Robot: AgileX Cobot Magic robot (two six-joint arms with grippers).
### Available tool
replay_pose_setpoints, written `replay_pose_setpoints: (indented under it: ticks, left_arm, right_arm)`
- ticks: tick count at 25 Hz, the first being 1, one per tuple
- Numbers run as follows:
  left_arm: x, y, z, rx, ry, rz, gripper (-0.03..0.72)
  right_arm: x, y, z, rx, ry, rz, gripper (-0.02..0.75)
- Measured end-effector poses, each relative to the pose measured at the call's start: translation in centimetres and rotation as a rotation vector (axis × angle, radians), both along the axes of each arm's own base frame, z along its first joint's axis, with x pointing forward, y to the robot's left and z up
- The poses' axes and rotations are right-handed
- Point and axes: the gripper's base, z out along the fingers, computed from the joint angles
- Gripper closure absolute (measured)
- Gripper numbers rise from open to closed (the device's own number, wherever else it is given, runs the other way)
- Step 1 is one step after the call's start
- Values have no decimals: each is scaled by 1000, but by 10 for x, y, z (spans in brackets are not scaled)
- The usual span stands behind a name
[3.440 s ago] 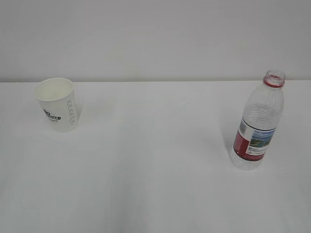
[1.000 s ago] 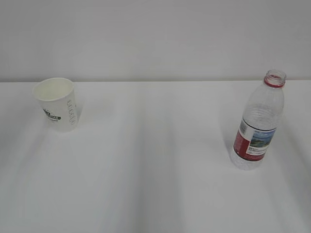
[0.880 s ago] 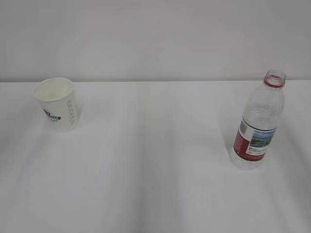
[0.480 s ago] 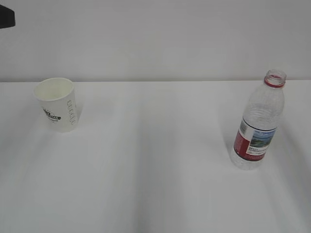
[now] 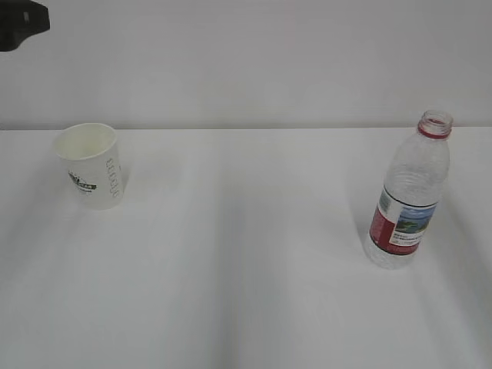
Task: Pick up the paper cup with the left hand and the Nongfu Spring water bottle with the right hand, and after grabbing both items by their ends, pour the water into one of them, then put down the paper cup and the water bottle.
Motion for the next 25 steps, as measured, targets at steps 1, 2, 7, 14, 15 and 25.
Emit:
replay_pose_setpoints:
  ticks: [1, 2, 7, 14, 15, 25]
  left_arm:
    - [3, -1, -3, 0, 0, 1, 226]
    - [4, -1, -8, 1, 0, 2, 227]
    - [-1, 1, -38, -2, -23, 9, 228]
    - [-12, 4, -66, 1, -23, 14, 228]
    - [-13, 5, -68, 2, -27, 14, 228]
    - [-19, 7, -77, -8, -93, 18, 228]
  right_arm:
    - [1, 0, -1, 0, 5, 0, 170]
    - [3, 0, -2, 0, 11, 2, 170]
    - [7, 15, -7, -14, 33, 68, 170]
    - [9, 44, -15, -116, 65, 210, 170]
    - [9, 44, -16, -121, 72, 210, 170]
    - [-1, 45, -67, -79, 108, 230, 170]
